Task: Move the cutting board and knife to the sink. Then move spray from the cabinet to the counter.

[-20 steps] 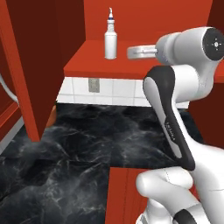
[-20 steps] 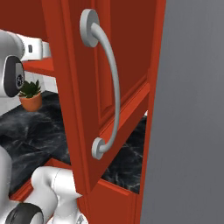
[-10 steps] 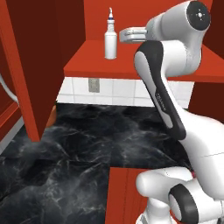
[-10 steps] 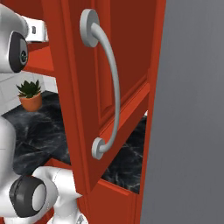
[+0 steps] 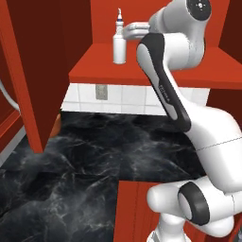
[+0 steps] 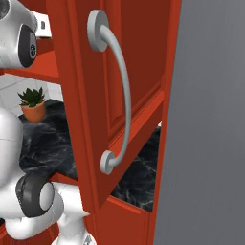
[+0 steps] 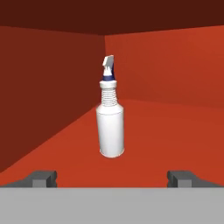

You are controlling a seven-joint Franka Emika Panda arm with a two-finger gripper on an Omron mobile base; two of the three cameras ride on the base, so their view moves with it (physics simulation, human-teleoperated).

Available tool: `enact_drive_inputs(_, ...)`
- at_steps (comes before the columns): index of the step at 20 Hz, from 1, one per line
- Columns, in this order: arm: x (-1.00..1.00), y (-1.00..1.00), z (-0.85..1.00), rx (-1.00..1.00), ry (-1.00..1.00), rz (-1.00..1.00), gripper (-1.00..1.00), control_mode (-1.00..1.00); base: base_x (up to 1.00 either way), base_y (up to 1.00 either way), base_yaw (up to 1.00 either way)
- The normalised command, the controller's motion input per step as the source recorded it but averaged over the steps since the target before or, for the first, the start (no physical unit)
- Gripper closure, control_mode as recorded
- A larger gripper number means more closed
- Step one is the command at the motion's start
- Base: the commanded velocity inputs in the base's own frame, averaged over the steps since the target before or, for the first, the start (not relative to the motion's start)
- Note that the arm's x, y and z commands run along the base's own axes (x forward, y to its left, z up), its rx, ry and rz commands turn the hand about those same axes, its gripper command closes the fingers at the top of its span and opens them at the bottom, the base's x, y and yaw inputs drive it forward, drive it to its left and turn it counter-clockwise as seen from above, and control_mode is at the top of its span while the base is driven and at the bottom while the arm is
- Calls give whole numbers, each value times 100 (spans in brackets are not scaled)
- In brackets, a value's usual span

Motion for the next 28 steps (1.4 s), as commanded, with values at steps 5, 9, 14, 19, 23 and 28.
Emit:
enact_drive_inputs(5,41,9,-6,0,0,1,-100,-100,0,0,0)
enact_drive_inputs(9,37,3,-6,0,0,5,-100,-100,0,0,0)
enact_drive_inputs(14,43,5,0,0,0,6,-100,-100,0,0,0)
enact_drive_inputs(19,41,4,0,0,0,1,-100,-100,0,0,0)
enact_drive_inputs(23,39,8,-1,0,0,0,-100,-100,0,0,0)
enact_drive_inputs(28,31,13,0,0,0,0,-100,-100,0,0,0)
